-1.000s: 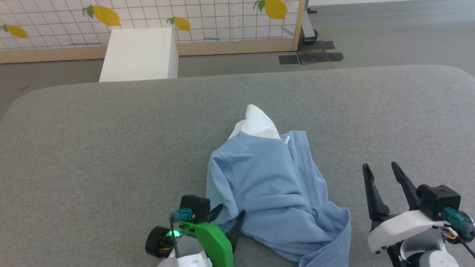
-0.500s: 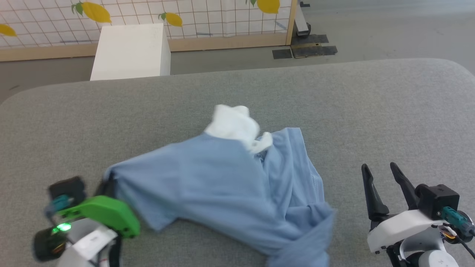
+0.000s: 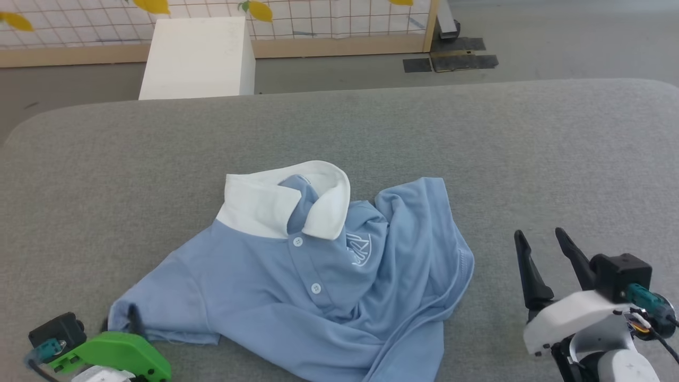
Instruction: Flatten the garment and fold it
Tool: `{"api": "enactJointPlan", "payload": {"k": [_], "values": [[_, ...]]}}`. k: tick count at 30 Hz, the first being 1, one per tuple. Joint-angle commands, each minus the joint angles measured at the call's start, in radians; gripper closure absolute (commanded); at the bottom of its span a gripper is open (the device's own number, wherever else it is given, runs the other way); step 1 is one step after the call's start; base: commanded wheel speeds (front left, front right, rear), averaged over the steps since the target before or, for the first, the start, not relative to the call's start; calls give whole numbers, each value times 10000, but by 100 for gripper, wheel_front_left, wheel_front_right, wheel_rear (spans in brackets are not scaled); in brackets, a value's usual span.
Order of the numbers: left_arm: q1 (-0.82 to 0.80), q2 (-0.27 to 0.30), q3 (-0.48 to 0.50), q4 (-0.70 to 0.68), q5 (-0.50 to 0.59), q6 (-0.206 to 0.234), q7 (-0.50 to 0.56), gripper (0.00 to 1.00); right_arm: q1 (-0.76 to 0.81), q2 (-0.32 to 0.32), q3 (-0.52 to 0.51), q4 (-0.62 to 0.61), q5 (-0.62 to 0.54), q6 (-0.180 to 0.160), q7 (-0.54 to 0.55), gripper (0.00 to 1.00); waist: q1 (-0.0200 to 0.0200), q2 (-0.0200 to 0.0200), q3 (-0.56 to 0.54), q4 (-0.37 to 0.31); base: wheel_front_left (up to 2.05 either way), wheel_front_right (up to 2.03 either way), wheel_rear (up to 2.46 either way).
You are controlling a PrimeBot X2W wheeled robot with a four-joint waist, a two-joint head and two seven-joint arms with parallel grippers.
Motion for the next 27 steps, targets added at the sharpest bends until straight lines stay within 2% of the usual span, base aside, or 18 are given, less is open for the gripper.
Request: {"api": "enactJointPlan", "payload": {"k": [1, 7, 10, 14, 17, 23, 27], "values": [[-103, -52, -26, -152, 88, -217, -576, 0, -240, 10, 108, -28, -92, -15, 95, 0, 0, 0, 27, 170, 0, 0, 0], [-648, -337, -641, -555, 823, -937, -3042, 0, -1240, 10, 1024, 66, -596, -15, 570, 0, 0, 0, 207, 644, 0, 0, 0], [-990, -592, -927, -636, 1182, -1148, -3574, 0, -2043, 9, 1719, 520, -629, -15, 981, 0, 0, 0, 351, 965, 0, 0, 0], [-1353, -893, -1127, -765, 1621, -1463, -3734, 0, -3136, -173, 2724, 1585, -506, -15, 1676, 0, 0, 0, 607, 1386, 0, 0, 0], [-1552, -1134, -1122, -978, 1905, -1686, -3742, 0, -3903, -358, 3389, 2640, -401, -15, 2650, 0, 0, 0, 849, 1707, 0, 0, 0], [-1723, -1402, -1216, -1214, 2155, -1855, -3746, 0, -5235, -708, 4451, 4310, -79, -15, 4547, 0, 0, 0, 1374, 2271, 0, 0, 0], [-1865, -1448, -1233, -1215, 2165, -1929, -3746, 0, -5874, -997, 5203, 4994, 305, -15, 5731, 0, 0, 0, 1636, 2520, 0, 0, 0]]}}
